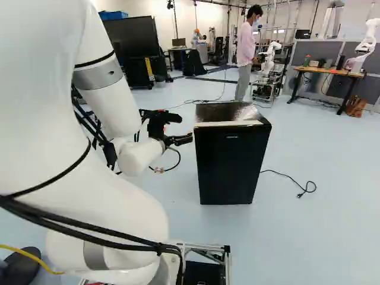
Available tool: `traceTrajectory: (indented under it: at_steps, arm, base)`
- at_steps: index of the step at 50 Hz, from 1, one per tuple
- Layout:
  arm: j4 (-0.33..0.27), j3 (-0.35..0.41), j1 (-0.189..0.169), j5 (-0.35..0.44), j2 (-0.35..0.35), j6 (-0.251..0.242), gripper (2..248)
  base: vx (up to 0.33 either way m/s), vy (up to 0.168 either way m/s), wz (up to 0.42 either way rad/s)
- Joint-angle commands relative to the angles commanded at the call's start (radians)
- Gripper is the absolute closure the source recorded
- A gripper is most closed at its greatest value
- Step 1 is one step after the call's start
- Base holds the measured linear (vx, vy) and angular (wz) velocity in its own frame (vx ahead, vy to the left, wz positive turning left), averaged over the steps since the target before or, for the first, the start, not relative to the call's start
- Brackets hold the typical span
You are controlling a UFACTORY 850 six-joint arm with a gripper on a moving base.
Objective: Grab a drink from the fridge
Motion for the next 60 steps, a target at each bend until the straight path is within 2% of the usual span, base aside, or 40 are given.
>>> traceTrajectory:
  at_steps: [40,60]
  arm:
    - [0.251,-0.106,0.101,0.178,-0.214,0.0,3]
    - [0.379,-0.173,0.121,0.249,-0.326,0.0,3]
  base:
    - [0.0,0.0,0.0]
    - [0.0,0.0,0.0]
